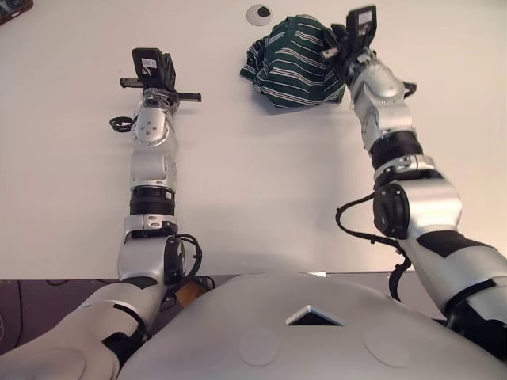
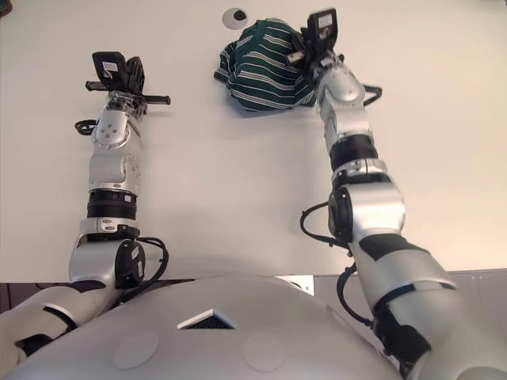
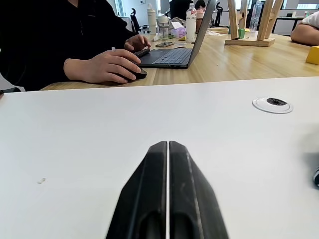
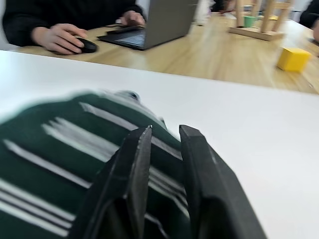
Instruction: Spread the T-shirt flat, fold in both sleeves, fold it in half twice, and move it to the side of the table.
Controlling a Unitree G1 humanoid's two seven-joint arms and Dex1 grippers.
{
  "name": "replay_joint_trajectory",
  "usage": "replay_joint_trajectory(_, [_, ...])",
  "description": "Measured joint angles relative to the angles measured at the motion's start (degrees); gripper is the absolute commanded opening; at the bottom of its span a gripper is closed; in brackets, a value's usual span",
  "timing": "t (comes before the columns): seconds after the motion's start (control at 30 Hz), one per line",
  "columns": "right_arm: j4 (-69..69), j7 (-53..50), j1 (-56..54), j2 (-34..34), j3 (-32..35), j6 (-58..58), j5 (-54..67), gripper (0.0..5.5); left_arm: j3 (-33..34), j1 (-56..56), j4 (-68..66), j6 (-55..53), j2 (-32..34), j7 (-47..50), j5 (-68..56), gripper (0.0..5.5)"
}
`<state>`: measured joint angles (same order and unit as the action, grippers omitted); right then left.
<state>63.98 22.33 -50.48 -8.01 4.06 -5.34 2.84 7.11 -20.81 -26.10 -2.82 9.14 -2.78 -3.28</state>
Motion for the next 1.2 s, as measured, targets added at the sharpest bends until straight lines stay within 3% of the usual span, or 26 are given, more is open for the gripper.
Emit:
replay_joint_trajectory(0.17, [7.25, 9.55, -6.51, -4.94, -1.17, 6.04, -1.64, 2.4, 0.12, -1.81, -2.19, 1.58, -0.02, 0.57, 0.39, 0.0])
replay_joint_trajectory(0.33, [10.21, 11.54, -7.05, -6.24, -2.02, 9.83, -3.44, 2.4, 0.45, -2.03, -3.72, 3.09, -0.23, 1.33, 0.39, 0.0])
replay_joint_trajectory(0.83, [10.31, 15.9, -7.81, -5.57, -0.45, 10.69, -3.31, 0.09, 0.43, -2.44, -5.24, 4.33, -0.58, 2.21, 0.45, 0.0])
replay_joint_trajectory(1.03, [9.72, 15.55, -7.81, -5.48, -0.51, 8.6, -3.34, 0.03, 0.37, -2.44, -5.23, 4.34, -0.62, 2.41, 0.46, 0.0])
replay_joint_trajectory(1.1, [7.73, 18.99, -7.75, -5.64, -0.85, 6.38, -3.25, 0.03, 0.37, -2.43, -5.18, 4.37, -0.62, 2.46, 0.45, 0.0])
replay_joint_trajectory(1.2, [-4.56, 33.35, -6.67, -6.62, -2.6, 2.74, -0.64, 0.03, 0.22, -2.18, -4.42, 4.38, -0.14, 2.05, 0.63, 0.0])
